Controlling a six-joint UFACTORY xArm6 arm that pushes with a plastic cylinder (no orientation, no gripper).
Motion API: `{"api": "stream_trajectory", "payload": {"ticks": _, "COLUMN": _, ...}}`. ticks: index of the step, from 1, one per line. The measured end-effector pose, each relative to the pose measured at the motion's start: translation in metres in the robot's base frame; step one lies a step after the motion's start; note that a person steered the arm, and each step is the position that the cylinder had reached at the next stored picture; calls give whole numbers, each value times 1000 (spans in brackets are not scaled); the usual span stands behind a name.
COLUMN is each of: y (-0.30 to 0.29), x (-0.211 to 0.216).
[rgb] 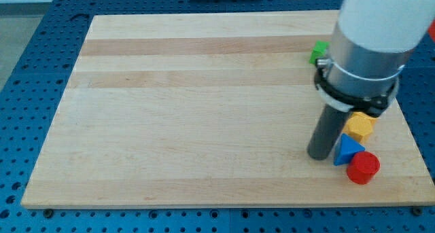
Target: Move your arm towards the red star
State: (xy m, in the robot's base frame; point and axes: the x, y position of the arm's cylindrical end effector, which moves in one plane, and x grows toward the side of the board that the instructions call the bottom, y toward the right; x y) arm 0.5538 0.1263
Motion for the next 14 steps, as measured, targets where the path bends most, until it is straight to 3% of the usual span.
{"api": "stream_trajectory", "payload": {"ticks": 2, "y": -21, "x": 65}}
{"api": "stream_trajectory", "payload": {"ticks": 4, "y": -37, "x": 54}}
{"api": "stream_trajectory", "payload": {"ticks": 6, "y": -70, "x": -30}}
{"api": "stream_trajectory", "payload": {"ticks": 9, "y": -109, "x": -252}}
{"api": "stream_trajectory", "payload": {"ticks": 11, "y": -19, "x": -333}}
{"api": "stream_trajectory", "payload": {"ticks": 12, "y": 58, "x": -338}}
{"api": "stream_trajectory", "payload": {"ticks": 13, "y": 130, "x": -319}}
{"api": "stream_trajectory", "payload": {"ticks": 14, "y": 188, "x": -269}}
